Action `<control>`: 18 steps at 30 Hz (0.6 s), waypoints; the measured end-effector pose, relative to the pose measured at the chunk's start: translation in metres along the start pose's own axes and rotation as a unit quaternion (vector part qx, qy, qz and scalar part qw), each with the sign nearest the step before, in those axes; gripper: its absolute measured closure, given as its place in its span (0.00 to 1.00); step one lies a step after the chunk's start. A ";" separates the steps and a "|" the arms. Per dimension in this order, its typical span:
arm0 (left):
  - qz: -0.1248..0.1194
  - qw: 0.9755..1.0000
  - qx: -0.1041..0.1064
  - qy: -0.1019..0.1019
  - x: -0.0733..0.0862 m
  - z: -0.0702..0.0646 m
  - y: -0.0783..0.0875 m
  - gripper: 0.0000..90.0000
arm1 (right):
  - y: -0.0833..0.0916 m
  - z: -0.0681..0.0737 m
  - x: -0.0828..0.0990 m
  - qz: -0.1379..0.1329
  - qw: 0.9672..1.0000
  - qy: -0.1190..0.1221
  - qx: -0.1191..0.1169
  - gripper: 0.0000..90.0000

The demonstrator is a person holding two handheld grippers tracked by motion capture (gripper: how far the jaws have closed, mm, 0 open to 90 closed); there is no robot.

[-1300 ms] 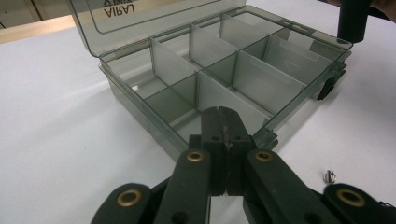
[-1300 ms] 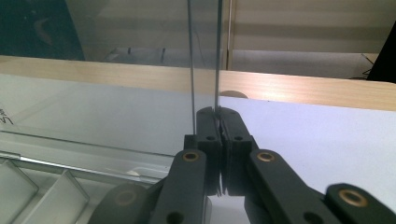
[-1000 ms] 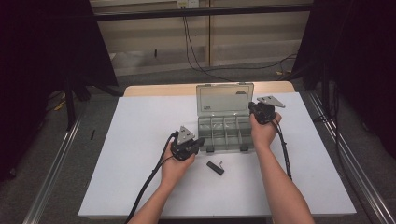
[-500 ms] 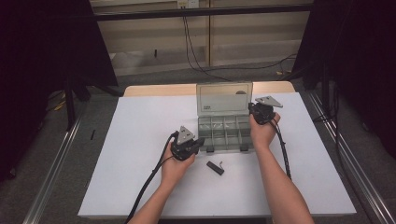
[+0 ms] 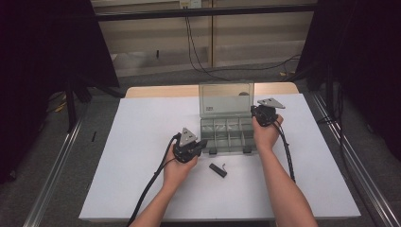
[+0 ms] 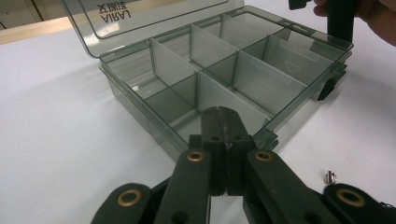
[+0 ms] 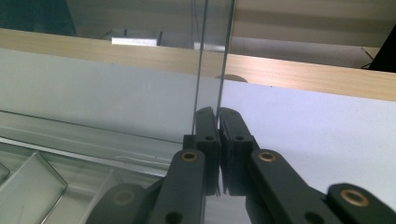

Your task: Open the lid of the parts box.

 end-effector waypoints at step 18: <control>-0.001 1.000 0.000 0.001 0.000 0.000 0.000 1.00 | 0.006 0.004 0.003 0.003 1.000 -0.002 -0.024 0.98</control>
Point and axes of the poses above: each handheld gripper's, and its own axes: y roughly backward along the jaws, x roughly out of its underside, z roughly to its left, the point moved 10 cm from there along -y, roughly forward along the jaws, and after that the axes turned 9 degrees about -x, right-handed, at the moved point
